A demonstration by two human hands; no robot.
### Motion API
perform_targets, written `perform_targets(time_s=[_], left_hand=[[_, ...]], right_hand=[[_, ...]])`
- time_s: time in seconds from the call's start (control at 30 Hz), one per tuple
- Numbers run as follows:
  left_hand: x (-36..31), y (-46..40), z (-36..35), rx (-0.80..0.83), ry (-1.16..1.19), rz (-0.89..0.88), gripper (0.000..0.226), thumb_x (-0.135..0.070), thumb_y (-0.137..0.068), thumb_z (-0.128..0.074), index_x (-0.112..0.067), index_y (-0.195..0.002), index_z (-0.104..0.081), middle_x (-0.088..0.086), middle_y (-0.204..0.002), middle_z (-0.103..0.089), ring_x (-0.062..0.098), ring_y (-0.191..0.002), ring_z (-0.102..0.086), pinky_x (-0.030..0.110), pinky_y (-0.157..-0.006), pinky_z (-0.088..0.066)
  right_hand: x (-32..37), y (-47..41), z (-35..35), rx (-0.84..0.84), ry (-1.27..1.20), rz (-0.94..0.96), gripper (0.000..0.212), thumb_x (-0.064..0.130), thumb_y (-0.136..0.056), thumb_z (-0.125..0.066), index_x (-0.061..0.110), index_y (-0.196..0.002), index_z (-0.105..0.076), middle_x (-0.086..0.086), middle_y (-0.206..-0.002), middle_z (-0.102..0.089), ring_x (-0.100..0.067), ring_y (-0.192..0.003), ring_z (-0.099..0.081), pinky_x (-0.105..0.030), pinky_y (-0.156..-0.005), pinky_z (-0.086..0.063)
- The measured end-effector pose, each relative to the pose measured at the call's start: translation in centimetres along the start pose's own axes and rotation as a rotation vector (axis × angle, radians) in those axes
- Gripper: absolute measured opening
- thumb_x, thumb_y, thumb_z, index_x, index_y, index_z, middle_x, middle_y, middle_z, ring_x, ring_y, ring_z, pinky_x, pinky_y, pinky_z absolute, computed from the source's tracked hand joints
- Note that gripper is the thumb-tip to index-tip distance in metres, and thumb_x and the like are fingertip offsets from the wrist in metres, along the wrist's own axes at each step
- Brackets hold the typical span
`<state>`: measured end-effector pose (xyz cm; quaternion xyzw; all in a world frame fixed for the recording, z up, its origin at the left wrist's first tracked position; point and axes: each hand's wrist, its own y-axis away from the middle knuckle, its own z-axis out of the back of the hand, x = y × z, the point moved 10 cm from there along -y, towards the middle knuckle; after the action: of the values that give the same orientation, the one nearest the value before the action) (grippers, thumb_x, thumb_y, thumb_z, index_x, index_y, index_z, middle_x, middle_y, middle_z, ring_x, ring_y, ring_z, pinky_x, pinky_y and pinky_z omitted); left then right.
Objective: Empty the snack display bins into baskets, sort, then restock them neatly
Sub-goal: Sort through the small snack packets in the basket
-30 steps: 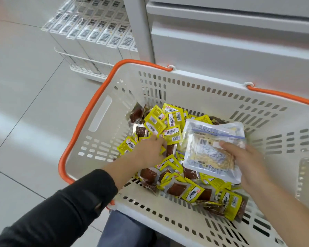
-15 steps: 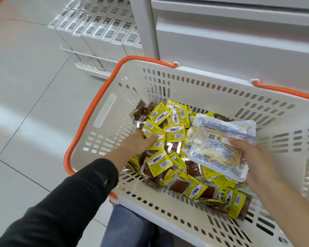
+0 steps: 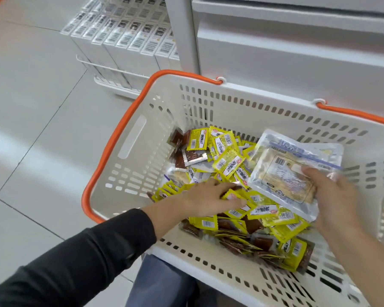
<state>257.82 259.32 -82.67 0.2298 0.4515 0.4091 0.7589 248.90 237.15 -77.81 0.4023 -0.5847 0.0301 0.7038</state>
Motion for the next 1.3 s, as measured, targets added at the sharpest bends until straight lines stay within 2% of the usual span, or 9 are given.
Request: perform_targets(time_s=[0.17,0.27,0.37,0.6,0.67,0.8,0.9,1.13,1.3], left_hand=[[5.2,-0.5,4.8,-0.343,0.815,0.291,0.071,-0.069,-0.081,-0.042,-0.010,-0.117,-0.059,0.009,-0.093,-0.070,0.036,-0.106,-0.063,0.046,-0.103,-0.044],[9.1,0.1,7.4,-0.551,0.477,0.408,0.029,-0.030,-0.094,-0.047,-0.003,-0.090,-0.055,0.021,-0.094,-0.066,0.036,-0.086,-0.062,0.032,-0.062,-0.046],[9.4,-0.1,6.9,-0.513,0.338,0.451,0.014,-0.015,-0.091,-0.050,-0.007,-0.092,-0.061,0.010,-0.086,-0.062,0.025,-0.078,-0.054,0.027,-0.060,-0.036],[7.3,-2.0,6.0,-0.648,0.803,0.460,0.037,-0.012,-0.094,-0.056,-0.007,-0.131,-0.051,0.006,-0.122,-0.058,0.025,-0.111,-0.057,0.025,-0.075,-0.042],[9.1,-1.5,4.9,-0.852,1.279,0.511,0.032,-0.014,-0.092,-0.060,-0.008,-0.123,-0.055,0.011,-0.124,-0.061,0.023,-0.089,-0.058,0.023,-0.070,-0.044],[10.2,-0.1,5.9,-1.022,1.286,0.531,0.013,-0.004,-0.084,-0.065,-0.012,-0.086,-0.054,0.007,-0.074,-0.054,0.021,-0.065,-0.049,0.024,-0.056,-0.040],[8.4,1.8,8.5,-1.096,1.230,0.389,0.030,-0.001,-0.082,-0.064,-0.021,-0.079,-0.042,0.005,-0.076,-0.050,0.020,-0.065,-0.050,0.034,-0.062,-0.049],[-0.7,8.0,11.8,-0.887,1.087,0.014,0.009,0.001,-0.083,-0.060,0.003,-0.090,-0.055,0.014,-0.077,-0.053,0.024,-0.062,-0.054,0.022,-0.056,-0.050],[-10.8,10.3,11.9,-0.623,0.867,-0.059,0.017,-0.011,-0.092,-0.056,-0.013,-0.076,-0.062,0.004,-0.072,-0.052,0.018,-0.067,-0.046,0.025,-0.056,-0.035]], right_hand=[[-0.1,-0.1,-0.1,0.005,-0.028,0.001,0.017,0.016,-0.077,-0.077,0.015,-0.088,-0.064,-0.013,-0.101,-0.072,-0.026,-0.088,-0.072,-0.051,-0.087,-0.055],[-0.1,-0.1,-0.3,0.022,-0.043,0.005,0.014,0.011,-0.084,-0.071,0.022,-0.088,-0.063,-0.002,-0.089,-0.072,-0.011,-0.069,-0.072,-0.031,-0.066,-0.061],[-0.1,0.0,-0.6,0.040,-0.042,0.009,0.014,0.008,-0.086,-0.068,0.021,-0.086,-0.063,0.005,-0.075,-0.073,-0.008,-0.062,-0.070,-0.023,-0.054,-0.057],[-0.5,0.2,-0.6,0.027,0.011,-0.017,0.014,0.010,-0.083,-0.072,0.022,-0.083,-0.065,-0.008,-0.093,-0.073,-0.027,-0.088,-0.071,-0.053,-0.087,-0.054],[-0.5,0.2,-0.6,0.028,0.015,-0.011,0.013,0.011,-0.082,-0.073,0.023,-0.083,-0.066,-0.009,-0.095,-0.073,-0.029,-0.090,-0.071,-0.055,-0.088,-0.053],[0.0,0.3,-0.7,0.053,0.019,0.022,0.019,0.017,-0.080,-0.074,0.020,-0.098,-0.071,-0.007,-0.102,-0.074,-0.028,-0.097,-0.070,-0.055,-0.092,-0.051],[1.1,0.8,-0.4,0.079,0.018,0.036,0.028,0.025,-0.075,-0.076,0.020,-0.102,-0.071,-0.005,-0.102,-0.074,-0.027,-0.098,-0.069,-0.054,-0.094,-0.050],[4.0,6.2,2.6,0.126,-0.102,0.034,0.024,0.016,-0.083,-0.072,0.016,-0.106,-0.068,-0.002,-0.098,-0.075,-0.022,-0.094,-0.071,-0.046,-0.091,-0.053],[6.8,11.1,7.7,0.040,-0.269,0.068,0.016,0.012,-0.087,-0.067,0.011,-0.103,-0.065,-0.003,-0.095,-0.075,-0.014,-0.085,-0.072,-0.025,-0.069,-0.055]])
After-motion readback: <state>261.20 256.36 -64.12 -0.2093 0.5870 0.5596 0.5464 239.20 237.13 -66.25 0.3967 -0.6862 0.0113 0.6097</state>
